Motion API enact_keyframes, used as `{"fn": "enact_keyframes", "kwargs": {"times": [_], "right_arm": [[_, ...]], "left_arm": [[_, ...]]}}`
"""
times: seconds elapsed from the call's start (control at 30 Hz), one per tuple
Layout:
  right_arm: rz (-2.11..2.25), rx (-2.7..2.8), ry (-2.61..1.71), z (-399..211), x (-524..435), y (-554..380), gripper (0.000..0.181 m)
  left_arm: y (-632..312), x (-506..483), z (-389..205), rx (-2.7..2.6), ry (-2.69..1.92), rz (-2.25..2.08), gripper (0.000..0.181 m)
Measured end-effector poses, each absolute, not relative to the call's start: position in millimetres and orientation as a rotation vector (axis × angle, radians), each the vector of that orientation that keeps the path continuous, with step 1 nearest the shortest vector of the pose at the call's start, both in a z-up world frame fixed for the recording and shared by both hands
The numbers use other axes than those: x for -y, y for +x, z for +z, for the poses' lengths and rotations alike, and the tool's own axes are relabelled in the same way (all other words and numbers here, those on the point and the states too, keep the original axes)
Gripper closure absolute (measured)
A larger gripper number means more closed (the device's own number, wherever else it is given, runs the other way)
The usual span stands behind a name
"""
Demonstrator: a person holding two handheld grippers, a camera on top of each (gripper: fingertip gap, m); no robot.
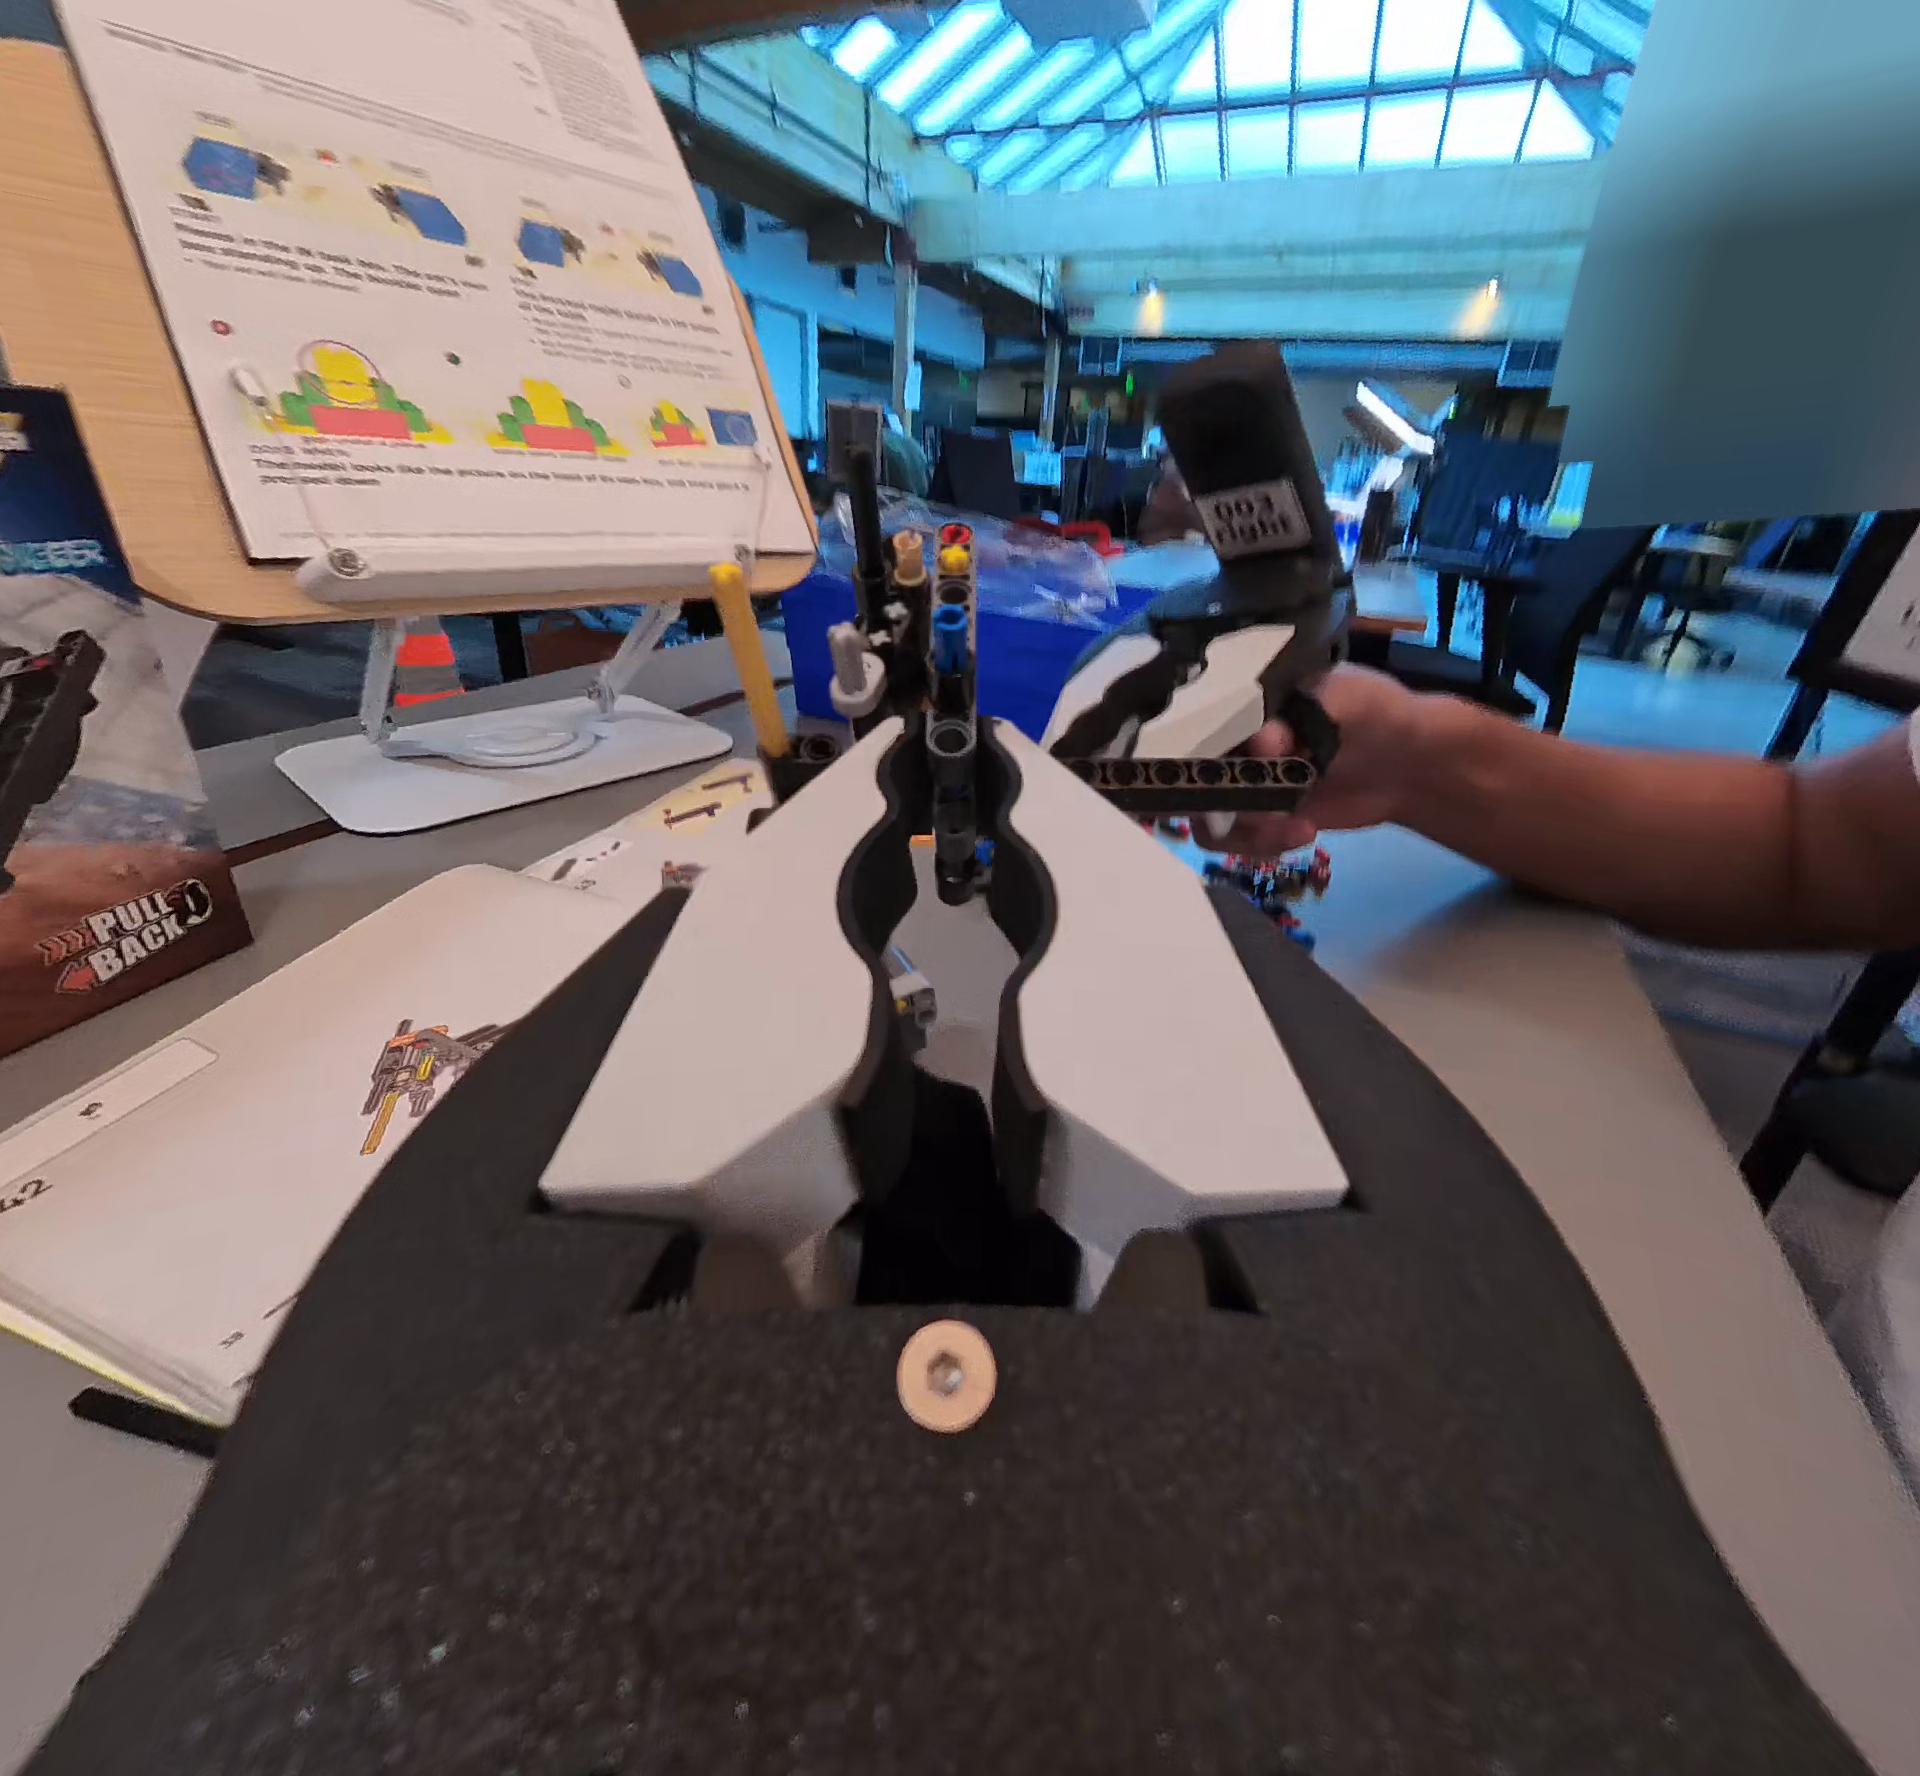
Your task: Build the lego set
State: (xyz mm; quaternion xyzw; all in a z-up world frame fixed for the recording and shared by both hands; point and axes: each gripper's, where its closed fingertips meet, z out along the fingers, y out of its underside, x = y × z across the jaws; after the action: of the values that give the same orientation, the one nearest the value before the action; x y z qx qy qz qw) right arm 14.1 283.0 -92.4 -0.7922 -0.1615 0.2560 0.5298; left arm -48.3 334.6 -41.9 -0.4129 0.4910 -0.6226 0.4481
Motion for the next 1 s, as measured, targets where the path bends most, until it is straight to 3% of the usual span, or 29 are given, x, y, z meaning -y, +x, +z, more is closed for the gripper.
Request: {"fn": "enact_keyframes", "kwargs": {"times": [1.0], "right_arm": [[0.607,0.357,-1.929,-100.9,-284.7,19.0,0.155]], "left_arm": [[-46.5,-335.6,-47.2,-1.228,-1.072,-1.620,0.176]]}}
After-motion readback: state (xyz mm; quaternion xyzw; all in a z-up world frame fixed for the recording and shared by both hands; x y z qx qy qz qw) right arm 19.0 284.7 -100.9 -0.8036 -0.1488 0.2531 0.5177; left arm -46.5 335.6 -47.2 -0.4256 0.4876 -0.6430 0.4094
